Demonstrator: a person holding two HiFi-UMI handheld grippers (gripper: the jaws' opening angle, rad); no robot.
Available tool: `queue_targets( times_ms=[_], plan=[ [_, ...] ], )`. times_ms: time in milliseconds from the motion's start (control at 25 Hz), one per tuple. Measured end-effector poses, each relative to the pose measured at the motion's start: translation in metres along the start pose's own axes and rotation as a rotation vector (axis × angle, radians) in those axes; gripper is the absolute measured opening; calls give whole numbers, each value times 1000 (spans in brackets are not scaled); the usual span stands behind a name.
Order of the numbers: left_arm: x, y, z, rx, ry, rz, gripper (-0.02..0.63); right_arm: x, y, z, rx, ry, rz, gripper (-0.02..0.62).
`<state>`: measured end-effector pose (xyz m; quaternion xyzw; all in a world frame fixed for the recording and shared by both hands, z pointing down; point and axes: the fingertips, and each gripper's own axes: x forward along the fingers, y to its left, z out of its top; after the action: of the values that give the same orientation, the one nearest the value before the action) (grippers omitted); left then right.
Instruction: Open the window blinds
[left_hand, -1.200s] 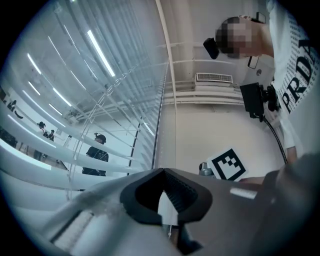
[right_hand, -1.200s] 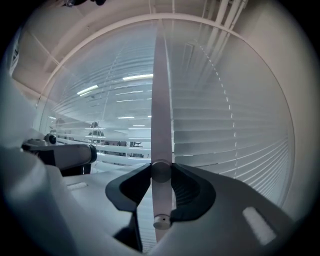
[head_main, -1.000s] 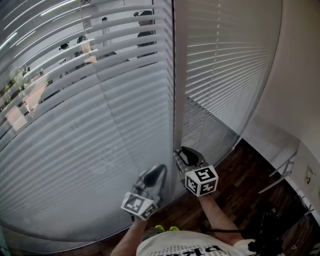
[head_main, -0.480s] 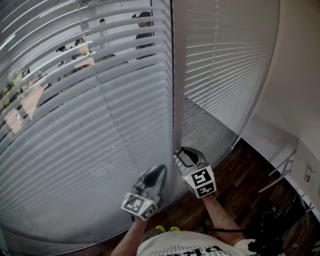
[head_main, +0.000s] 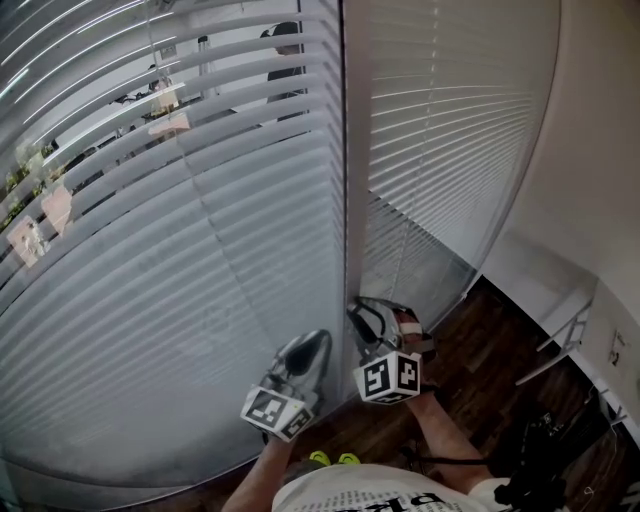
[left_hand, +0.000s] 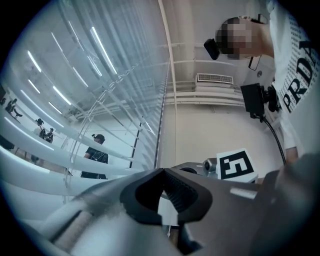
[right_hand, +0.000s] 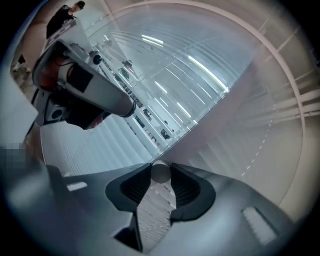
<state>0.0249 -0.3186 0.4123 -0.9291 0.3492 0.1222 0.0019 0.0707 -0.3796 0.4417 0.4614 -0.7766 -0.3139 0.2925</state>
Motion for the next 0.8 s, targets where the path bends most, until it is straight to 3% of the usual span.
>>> queue_targets(
  times_ms=[800],
  plan=[
    [-2,-5,-8,-11,1,46,-8,-2,-5,-4,418,-80,11,129]
  ],
)
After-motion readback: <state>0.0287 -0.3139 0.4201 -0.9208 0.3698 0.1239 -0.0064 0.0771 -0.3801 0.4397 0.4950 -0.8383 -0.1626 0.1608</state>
